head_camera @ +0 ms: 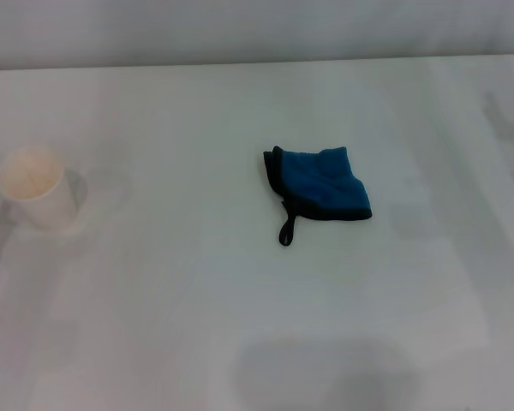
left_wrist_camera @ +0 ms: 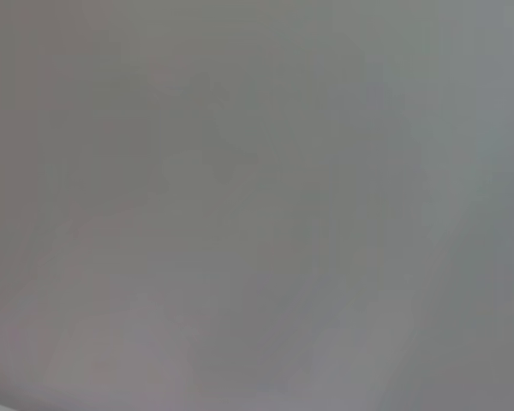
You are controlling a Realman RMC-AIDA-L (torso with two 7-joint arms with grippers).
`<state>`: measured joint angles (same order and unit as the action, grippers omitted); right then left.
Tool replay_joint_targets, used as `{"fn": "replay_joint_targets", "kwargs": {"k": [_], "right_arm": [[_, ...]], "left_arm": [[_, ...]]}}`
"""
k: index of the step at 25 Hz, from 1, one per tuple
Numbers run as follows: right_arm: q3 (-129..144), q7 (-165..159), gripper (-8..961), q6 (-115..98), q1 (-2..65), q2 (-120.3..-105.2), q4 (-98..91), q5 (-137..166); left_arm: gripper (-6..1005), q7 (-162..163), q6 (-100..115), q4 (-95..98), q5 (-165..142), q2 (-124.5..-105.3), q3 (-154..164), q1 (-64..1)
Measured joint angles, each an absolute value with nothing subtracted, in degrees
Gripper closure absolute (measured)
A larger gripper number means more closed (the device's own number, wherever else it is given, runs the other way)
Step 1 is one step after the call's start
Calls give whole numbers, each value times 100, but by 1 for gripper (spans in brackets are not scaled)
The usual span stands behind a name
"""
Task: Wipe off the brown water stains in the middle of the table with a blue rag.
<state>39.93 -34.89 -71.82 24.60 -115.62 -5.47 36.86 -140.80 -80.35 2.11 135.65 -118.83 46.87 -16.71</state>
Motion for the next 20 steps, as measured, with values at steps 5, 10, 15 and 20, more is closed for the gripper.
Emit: {"fn": "replay_joint_targets", "kwargs": {"k": [5,10,15,20], "right_arm": [[3984,-2792,119,-6732,2575,-11604,-249,3610],[3971,-2751,118,-6561,2669,-11606,-170,3588],[3960,-2754,118,-6556,2672,-11604,-171,3576],[3956,-2769,119,-6555,2684,-11601,-187,3569]], "left_arm": [[117,-14080,-7927,210,13571,-11883,4678,-1766],[117,-14080,-7831,218,13575,-11883,4675,-1842],[116,-14080,-7817,233,13584,-11874,4675,-1861],[116,-14080,-7804,264,13592,-11874,4675,-1878]]}}
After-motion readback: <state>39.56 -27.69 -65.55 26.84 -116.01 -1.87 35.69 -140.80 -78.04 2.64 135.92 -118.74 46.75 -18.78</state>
